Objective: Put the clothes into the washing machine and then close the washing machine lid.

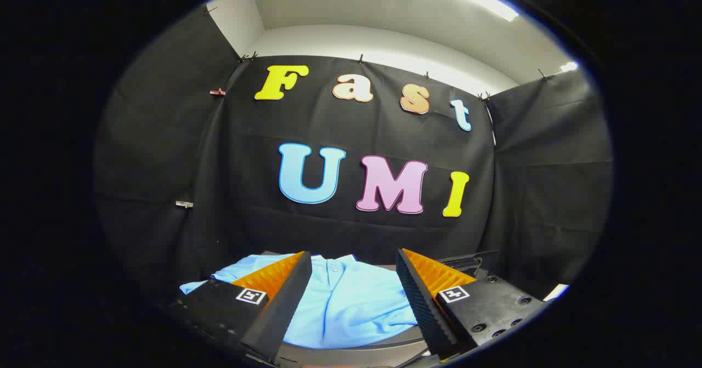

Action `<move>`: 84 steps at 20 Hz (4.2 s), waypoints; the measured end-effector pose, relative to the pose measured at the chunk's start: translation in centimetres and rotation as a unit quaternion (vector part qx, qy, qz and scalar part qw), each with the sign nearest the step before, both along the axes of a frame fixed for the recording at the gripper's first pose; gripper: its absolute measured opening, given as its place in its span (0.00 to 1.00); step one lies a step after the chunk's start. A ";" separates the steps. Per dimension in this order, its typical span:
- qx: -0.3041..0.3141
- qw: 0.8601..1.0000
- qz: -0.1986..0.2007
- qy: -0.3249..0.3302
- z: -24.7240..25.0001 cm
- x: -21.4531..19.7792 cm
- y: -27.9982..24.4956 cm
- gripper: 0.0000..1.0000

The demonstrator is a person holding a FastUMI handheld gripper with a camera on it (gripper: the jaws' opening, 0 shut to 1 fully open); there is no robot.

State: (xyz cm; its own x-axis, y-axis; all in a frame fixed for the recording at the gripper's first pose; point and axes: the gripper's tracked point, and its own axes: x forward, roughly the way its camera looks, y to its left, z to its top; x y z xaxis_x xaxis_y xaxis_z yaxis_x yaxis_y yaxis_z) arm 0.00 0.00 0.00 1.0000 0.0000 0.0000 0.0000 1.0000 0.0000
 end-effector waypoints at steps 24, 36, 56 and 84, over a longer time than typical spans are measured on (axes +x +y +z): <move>-0.008 1.000 0.022 0.006 0.9 1.8 0.7 0.98; -0.014 0.979 0.059 0.193 -7.4 13.1 2.2 0.98; 0.007 0.896 0.070 0.438 -16.7 14.9 2.4 0.19; 0.069 0.884 0.231 0.400 -14.0 12.6 -21.5 0.10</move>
